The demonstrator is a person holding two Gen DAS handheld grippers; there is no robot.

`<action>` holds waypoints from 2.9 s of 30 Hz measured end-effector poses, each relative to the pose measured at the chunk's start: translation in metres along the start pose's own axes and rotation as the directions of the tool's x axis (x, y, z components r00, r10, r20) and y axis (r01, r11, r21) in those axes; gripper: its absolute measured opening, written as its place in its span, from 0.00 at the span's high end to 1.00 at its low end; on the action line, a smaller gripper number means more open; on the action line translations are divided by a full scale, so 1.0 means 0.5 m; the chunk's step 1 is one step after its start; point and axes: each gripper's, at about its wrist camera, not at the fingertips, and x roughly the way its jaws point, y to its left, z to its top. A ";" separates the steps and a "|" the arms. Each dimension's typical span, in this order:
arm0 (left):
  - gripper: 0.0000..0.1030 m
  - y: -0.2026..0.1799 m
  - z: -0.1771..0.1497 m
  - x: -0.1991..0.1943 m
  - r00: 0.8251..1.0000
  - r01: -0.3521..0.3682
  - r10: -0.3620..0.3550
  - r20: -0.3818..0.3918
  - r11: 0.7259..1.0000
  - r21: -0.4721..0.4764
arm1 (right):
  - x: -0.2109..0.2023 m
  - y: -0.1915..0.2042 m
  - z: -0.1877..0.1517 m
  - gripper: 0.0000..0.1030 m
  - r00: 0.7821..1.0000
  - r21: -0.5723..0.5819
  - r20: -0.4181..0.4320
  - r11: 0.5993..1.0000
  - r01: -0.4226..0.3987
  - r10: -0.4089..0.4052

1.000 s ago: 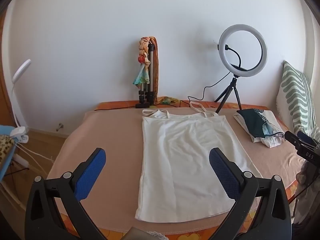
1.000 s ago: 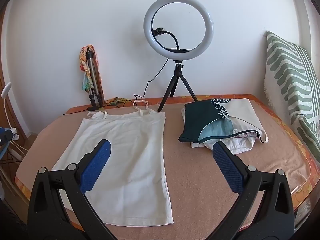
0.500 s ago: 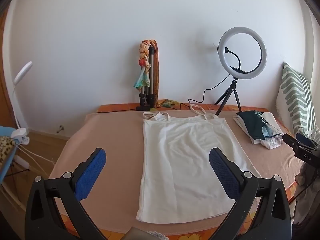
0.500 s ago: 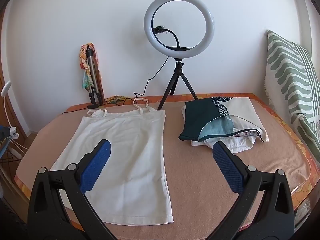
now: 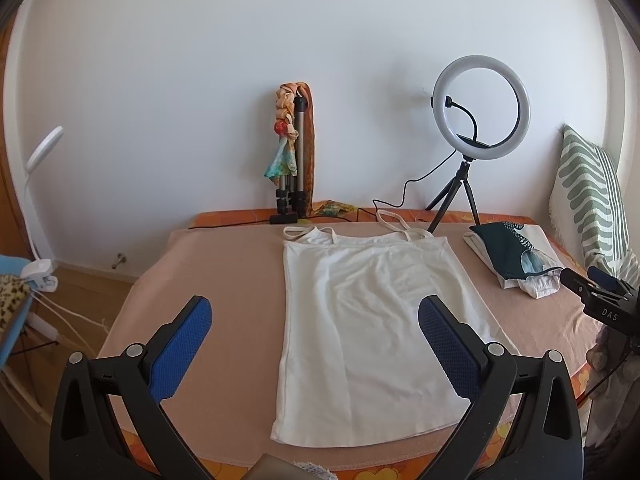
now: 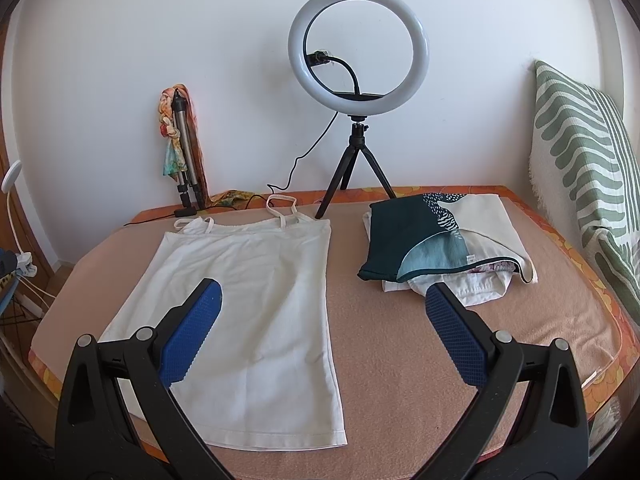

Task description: Fold small clothes

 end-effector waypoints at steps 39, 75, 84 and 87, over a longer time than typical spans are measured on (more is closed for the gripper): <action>0.00 0.008 -0.005 0.001 1.000 0.009 -0.009 0.005 1.000 -0.005 | 0.004 0.000 -0.002 0.00 1.000 -0.008 0.003 1.000 0.004 -0.004; 0.10 0.132 -0.137 0.122 0.954 0.148 -0.196 -0.226 0.966 -0.210 | 0.116 0.165 0.059 0.11 0.964 -0.039 -0.126 0.970 -0.242 0.235; 0.51 0.165 -0.198 0.175 0.889 0.200 -0.315 -0.333 0.920 -0.337 | 0.223 0.325 0.091 0.27 0.882 -0.067 -0.291 0.912 -0.405 0.371; 0.51 0.170 -0.206 0.184 0.875 0.211 -0.336 -0.348 0.912 -0.351 | 0.272 0.378 0.100 0.43 0.838 -0.047 -0.361 0.889 -0.455 0.409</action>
